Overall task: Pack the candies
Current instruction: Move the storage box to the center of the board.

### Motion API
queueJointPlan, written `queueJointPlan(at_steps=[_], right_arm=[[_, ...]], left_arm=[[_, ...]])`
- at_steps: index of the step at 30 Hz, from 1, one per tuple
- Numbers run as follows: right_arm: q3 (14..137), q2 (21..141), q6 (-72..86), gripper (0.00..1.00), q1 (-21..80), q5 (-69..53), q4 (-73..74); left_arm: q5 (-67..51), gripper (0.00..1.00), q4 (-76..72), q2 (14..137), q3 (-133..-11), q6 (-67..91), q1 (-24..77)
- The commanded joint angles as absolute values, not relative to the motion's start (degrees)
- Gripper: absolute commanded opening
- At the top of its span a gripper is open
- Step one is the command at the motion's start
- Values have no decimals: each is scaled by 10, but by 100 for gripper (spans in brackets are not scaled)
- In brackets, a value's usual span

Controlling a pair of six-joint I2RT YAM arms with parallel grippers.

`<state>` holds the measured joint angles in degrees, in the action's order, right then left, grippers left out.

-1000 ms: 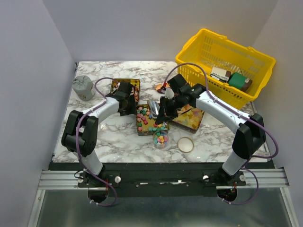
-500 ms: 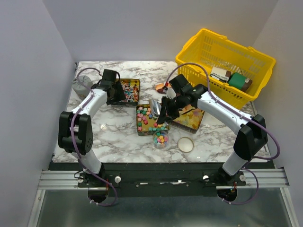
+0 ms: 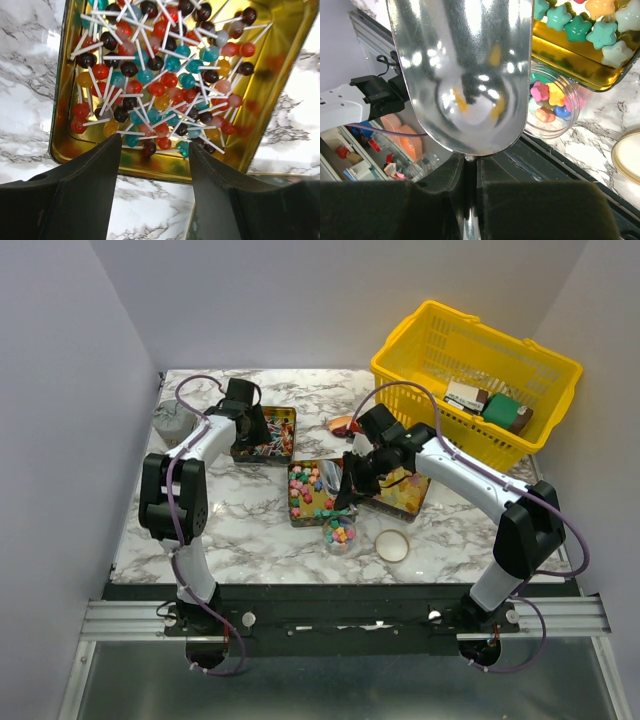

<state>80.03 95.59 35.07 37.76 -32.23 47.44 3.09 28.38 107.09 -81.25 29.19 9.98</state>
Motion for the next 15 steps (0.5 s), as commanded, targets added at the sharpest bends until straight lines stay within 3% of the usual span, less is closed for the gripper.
queueJointPlan(at_steps=[1,15], right_arm=[[788,941,351,1,376,-311,461],[769,932,353,1,375,-319,444]], left_arm=[[49,65,300,1079,-798,287,99],[55,60,323,1013,-681,290,88]])
